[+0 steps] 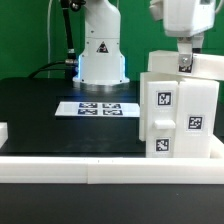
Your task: Assemble cabinet
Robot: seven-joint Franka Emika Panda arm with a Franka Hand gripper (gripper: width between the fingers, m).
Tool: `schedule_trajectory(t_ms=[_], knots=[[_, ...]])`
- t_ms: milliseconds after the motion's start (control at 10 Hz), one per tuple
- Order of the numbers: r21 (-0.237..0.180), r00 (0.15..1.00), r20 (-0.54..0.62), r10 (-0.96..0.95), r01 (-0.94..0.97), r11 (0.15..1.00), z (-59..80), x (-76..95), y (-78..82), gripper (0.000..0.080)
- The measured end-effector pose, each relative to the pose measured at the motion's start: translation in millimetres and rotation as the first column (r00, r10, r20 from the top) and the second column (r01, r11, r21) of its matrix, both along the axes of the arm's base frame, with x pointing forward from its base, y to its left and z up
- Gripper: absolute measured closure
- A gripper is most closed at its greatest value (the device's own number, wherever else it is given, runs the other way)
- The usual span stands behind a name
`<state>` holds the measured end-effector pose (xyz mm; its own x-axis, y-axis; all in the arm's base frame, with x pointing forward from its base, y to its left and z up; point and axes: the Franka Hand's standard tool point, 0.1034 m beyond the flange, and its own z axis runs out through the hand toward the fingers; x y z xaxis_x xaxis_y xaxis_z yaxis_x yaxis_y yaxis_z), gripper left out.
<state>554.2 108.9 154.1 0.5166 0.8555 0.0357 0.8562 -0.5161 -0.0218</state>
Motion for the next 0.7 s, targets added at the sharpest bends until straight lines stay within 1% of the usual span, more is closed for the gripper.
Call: schedule_trajectory(t_ms=[100,200,300,400,500,600,700], knots=[[0.0,0.998,-0.003,-0.057,0.057,0.998,-0.1,0.0,-0.1,0.0243],[0.005,0.977,-0.005,-0.212,0.212,0.977,-0.8,-0.3,0.1,0.0242],[0.015,0.938,0.005,-0.346,0.346,0.938,-1.0,-0.3,-0.3,0.0242],[0.022,0.908,0.008,-0.42,0.419,0.908,-1.1,-0.6,-0.5,0.0242],[0.025,0.831,0.001,-0.556,0.556,0.831,-1.0,-0.3,1.0,0.0242],[0.025,0.764,-0.006,-0.645,0.645,0.764,-1.1,-0.3,2.1,0.0242],[0.024,0.722,-0.011,-0.692,0.692,0.722,-1.1,0.4,2.4,0.0242]])
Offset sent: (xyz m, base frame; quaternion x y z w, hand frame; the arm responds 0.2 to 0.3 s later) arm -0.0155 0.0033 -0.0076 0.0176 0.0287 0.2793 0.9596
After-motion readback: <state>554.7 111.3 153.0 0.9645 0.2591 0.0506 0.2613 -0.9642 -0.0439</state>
